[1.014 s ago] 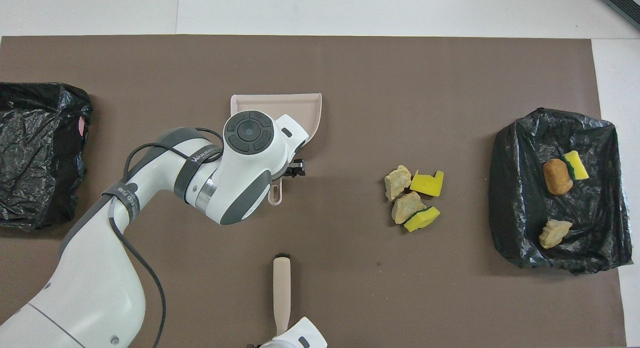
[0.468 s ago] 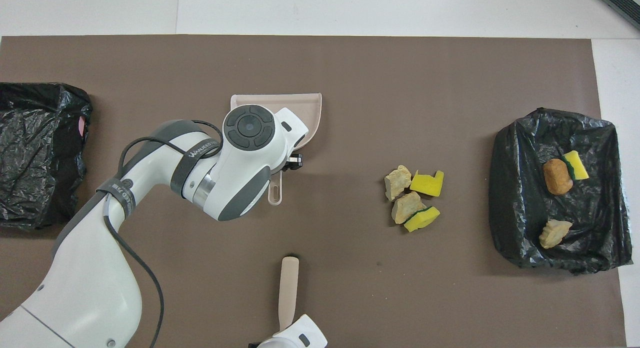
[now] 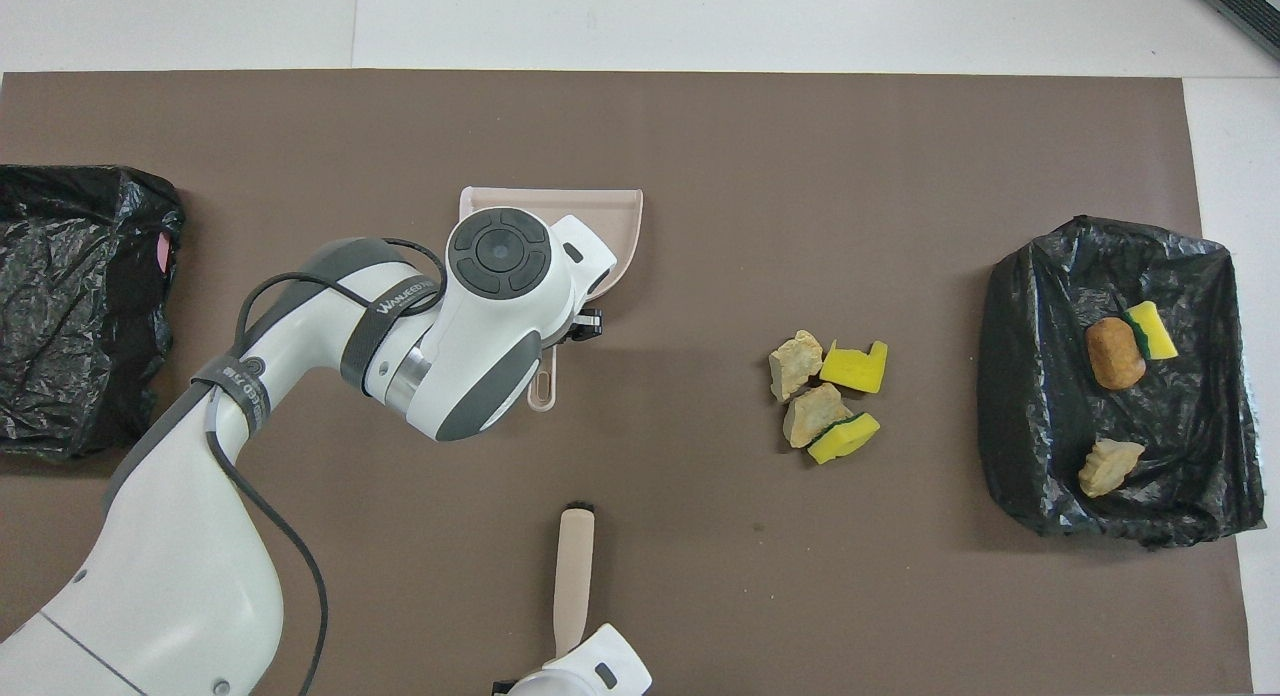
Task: Sweep and dump trash in bin
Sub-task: 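Hold the dustpan while the right gripper picks up the beige brush, then lower the dustpan beside the pile while the right gripper brings the brush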
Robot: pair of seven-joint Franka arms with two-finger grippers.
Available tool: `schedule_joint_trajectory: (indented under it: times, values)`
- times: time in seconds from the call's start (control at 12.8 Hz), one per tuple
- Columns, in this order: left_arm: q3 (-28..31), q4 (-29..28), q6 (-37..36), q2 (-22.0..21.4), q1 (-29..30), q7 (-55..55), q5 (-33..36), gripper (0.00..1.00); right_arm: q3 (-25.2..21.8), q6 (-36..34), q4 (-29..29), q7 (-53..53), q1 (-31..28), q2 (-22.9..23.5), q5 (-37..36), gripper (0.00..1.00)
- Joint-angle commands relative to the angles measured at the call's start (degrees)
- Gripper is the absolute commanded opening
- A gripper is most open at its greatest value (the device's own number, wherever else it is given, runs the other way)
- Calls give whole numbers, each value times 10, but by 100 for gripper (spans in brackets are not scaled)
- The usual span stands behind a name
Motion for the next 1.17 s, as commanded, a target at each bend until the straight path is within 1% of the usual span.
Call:
schedule_joint_trajectory:
  times: [0.0, 0.16, 0.31, 0.55, 0.62, 0.78, 0.94, 1.09]
  values:
    - [-3, 7, -18, -16, 4, 10, 14, 0, 0, -51, 31, -4, -24, -4, -19, 0]
    - [-2, 8, -24, -31, 10, 37, 13, 0, 0, -72, 32, -24, -45, -31, -24, 0]
    - [0, 9, -27, -34, 15, 67, 13, 0, 1, -116, 33, -56, -73, -65, -24, 0]
    - [0, 8, -34, -36, 27, 103, 10, 0, 0, -197, 33, -123, -132, -110, -24, 0]
    - [0, 8, -33, -35, 35, 144, 8, 0, -1, -218, 33, -144, -152, -115, -29, 0]
    - [1, 8, -33, -35, 42, 242, 5, 0, 0, -241, 29, -190, -200, -115, -66, 0]
    - [1, 8, -40, -36, 43, 305, 8, 0, 2, -235, 27, -243, -258, -105, -94, 0]
    - [1, 6, -61, -36, 43, 381, 10, 0, 2, -230, 28, -283, -298, -95, -141, 0]
